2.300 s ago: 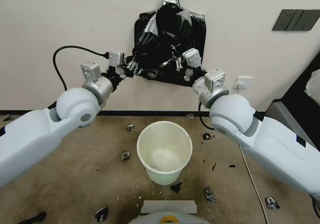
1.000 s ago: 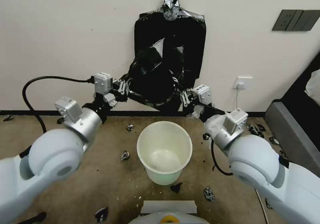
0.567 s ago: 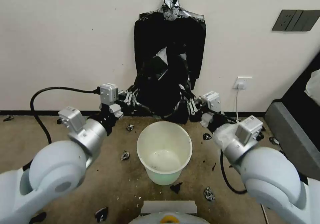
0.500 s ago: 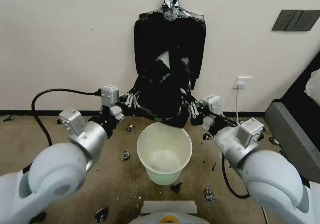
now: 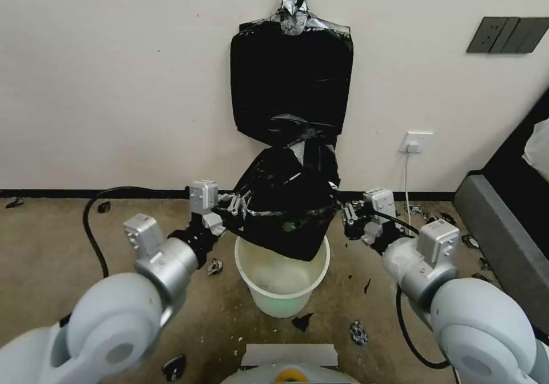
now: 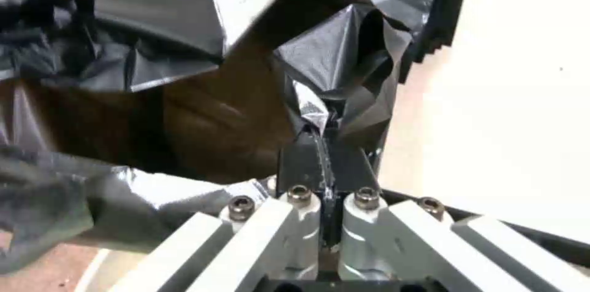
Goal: Place a trash bag onto the trash bin.
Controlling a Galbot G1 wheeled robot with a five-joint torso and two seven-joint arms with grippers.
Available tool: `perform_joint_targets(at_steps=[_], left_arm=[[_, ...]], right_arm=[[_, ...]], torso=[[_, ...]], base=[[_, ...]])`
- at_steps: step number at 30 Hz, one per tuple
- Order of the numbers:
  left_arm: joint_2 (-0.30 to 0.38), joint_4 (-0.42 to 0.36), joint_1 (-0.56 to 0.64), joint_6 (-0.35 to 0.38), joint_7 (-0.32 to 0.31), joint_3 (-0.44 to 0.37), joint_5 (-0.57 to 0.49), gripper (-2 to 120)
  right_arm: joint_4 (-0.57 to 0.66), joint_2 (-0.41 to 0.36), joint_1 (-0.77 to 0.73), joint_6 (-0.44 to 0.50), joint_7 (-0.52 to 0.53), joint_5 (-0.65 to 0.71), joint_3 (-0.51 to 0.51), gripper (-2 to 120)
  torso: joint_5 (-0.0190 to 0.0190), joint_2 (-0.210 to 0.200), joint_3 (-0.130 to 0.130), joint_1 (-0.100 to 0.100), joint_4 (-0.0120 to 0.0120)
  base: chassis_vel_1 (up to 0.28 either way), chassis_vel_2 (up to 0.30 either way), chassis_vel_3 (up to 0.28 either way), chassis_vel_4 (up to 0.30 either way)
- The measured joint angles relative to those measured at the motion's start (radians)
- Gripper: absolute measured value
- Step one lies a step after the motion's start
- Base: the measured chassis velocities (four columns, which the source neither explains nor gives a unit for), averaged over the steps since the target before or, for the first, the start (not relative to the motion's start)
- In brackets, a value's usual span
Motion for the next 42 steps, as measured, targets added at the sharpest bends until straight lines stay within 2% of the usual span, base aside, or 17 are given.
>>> perform_joint_targets(at_steps=[10, 13, 17, 26, 28, 37, 40, 42], left_arm=[[-0.13, 0.081, 0.031, 0.013, -0.024, 0.067, 0.039, 0], [-0.191, 0.144, 0.079, 0.013, -0.035, 0.065, 0.08, 0], [-0.231, 0.169, 0.133, 0.018, -0.042, 0.063, 0.129, 0], [-0.265, 0.164, 0.256, 0.029, -0.045, 0.028, 0.19, 0], [-0.287, 0.143, 0.315, 0.029, -0.051, 0.012, 0.207, 0], [-0.305, 0.094, 0.418, 0.029, -0.059, -0.013, 0.237, 0], [-0.311, 0.103, 0.45, 0.026, -0.065, -0.024, 0.251, 0], [-0.324, 0.109, 0.471, 0.026, -0.073, -0.025, 0.263, 0]], right_arm=[[-0.001, 0.018, -0.043, -0.015, 0.003, -0.036, -0.013, 0], [-0.063, 0.078, -0.093, -0.009, 0.001, -0.121, -0.066, 0], [-0.123, 0.123, -0.102, -0.007, 0.016, -0.143, -0.107, 0], [-0.16, 0.18, -0.119, -0.021, 0.073, -0.141, -0.166, 0], [-0.141, 0.183, -0.149, -0.048, 0.11, -0.119, -0.176, 0], [-0.071, 0.174, -0.224, -0.08, 0.161, -0.051, -0.169, 0], [-0.113, 0.207, -0.221, -0.081, 0.189, -0.048, -0.176, 0], [-0.149, 0.241, -0.208, -0.081, 0.252, -0.037, -0.196, 0]], torso=[[-0.0001, 0.0, 0.0, 0.0, 0.0001], [0.0, 0.0, 0.0, 0.0, 0.0001], [0.0, 0.0, 0.0, 0.0, 0.0001], [-0.0001, 0.0, 0.0, 0.0, 0.0002], [-0.0001, 0.0, 0.0, 0.0, 0.0001], [-0.0004, 0.0, 0.0, 0.0, 0.0001], [0.0, 0.0, 0.0, 0.0, 0.0001], [-0.0002, 0.0, 0.0, 0.0, 0.0002]], base=[[0.0, 0.0, 0.0, 0.0], [0.0, 0.0, 0.0, 0.0], [0.0, 0.0, 0.0, 0.0], [0.0, 0.0, 0.0, 0.0], [0.0, 0.0, 0.0, 0.0], [0.0, 0.0, 0.0, 0.0], [0.0, 0.0, 0.0, 0.0], [0.0, 0.0, 0.0, 0.0]])
